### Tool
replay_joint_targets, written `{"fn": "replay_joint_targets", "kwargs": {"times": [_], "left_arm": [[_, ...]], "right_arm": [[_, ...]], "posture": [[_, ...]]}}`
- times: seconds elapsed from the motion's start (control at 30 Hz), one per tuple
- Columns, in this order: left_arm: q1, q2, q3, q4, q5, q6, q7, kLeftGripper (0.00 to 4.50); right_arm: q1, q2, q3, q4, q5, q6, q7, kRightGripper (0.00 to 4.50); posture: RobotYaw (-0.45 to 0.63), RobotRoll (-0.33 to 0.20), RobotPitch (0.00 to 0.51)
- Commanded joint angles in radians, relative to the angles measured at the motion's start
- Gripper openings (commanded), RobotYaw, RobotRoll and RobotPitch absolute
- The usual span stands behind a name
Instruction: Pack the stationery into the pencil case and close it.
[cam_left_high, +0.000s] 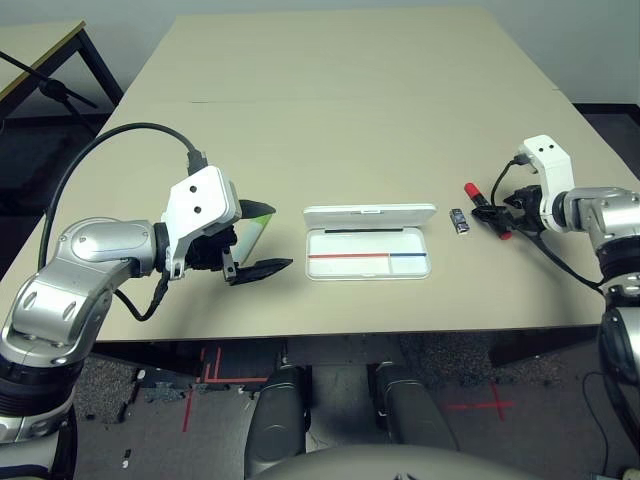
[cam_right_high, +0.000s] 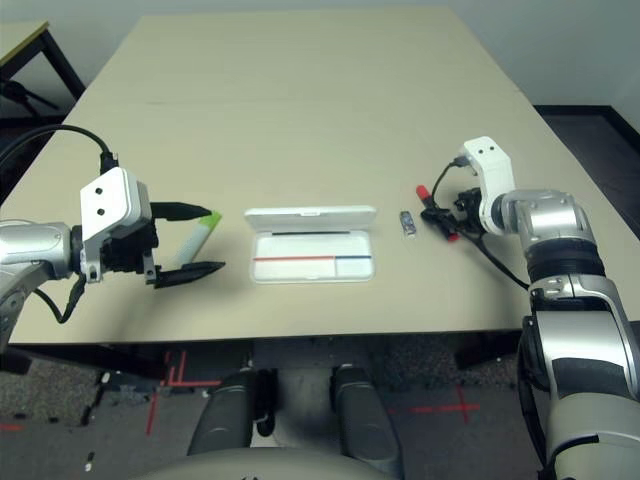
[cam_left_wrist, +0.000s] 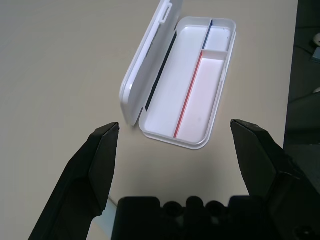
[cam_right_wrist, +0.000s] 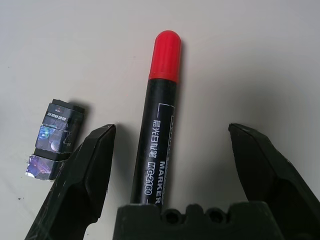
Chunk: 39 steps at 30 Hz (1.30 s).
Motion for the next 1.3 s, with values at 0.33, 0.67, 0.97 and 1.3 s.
{"fn": "replay_joint_targets", "kwargs": {"times": [0.33, 0.67, 0.97, 1.3], "left_arm": [[0.016, 0.015, -0.026, -0.013, 0.0, -0.011, 0.017, 4.5], [0.005, 0.022, -0.044, 0.011, 0.006, -0.025, 0.003, 4.5], [-0.035, 0.026, -0.086, 0.063, 0.014, -0.058, -0.022, 4.5], [-0.078, 0.023, -0.123, 0.113, 0.025, -0.089, -0.043, 4.5]], "right_arm": [[-0.037, -0.002, -0.014, 0.131, -0.039, -0.079, -0.038, 0.51], [0.001, -0.178, 0.06, 0.002, -0.099, -0.197, 0.166, 0.51], [0.104, -0.349, 0.064, -0.35, -0.004, -0.303, 0.53, 0.51], [0.225, -0.39, 0.052, -0.674, 0.154, -0.266, 0.725, 0.51]], "posture": [[0.07, 0.0, 0.106], [0.03, 0.0, 0.122], [-0.03, 0.0, 0.133], [-0.06, 0.0, 0.133]]}}
